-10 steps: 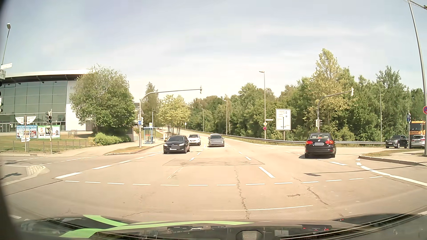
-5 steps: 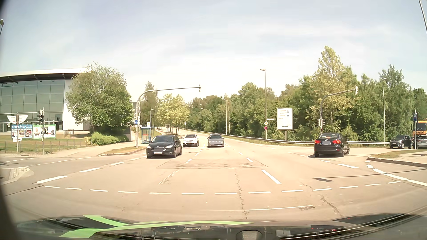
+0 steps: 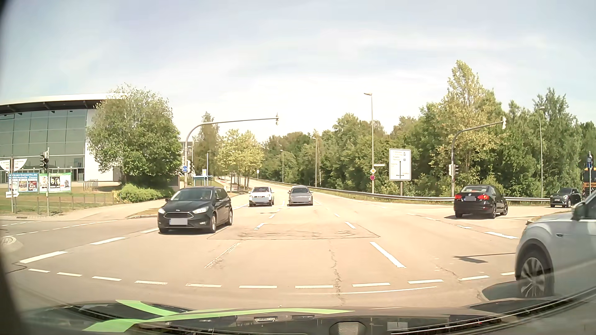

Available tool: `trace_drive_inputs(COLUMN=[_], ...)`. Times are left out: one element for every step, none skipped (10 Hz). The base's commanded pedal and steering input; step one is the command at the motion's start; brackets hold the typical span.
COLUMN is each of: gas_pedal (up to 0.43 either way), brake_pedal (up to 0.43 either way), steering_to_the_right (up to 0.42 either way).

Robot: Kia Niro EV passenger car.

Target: Follow the waypoints while adhering to traffic rules and regulations

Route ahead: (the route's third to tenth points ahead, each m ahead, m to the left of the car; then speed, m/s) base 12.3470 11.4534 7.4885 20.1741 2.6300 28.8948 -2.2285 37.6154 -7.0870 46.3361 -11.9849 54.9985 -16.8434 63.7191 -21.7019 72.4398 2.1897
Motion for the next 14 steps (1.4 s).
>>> trace_drive_inputs(gas_pedal=[0.000, 0.000, 0.000, 0.000, 0.000, 0.000, 0.000, 0.000, 0.000, 0.000, 0.000, 0.000, 0.000, 0.000], brake_pedal=[0.183, 0.183, 0.177, 0.177, 0.171, 0.165, 0.159, 0.152, 0.146, 0.146, 0.146, 0.146, 0.140, 0.140], steering_to_the_right=[0.000, 0.000, 0.000, 0.000, 0.000, 0.000, -0.001, -0.002, -0.003, -0.004, -0.007, -0.010, -0.011, -0.011])
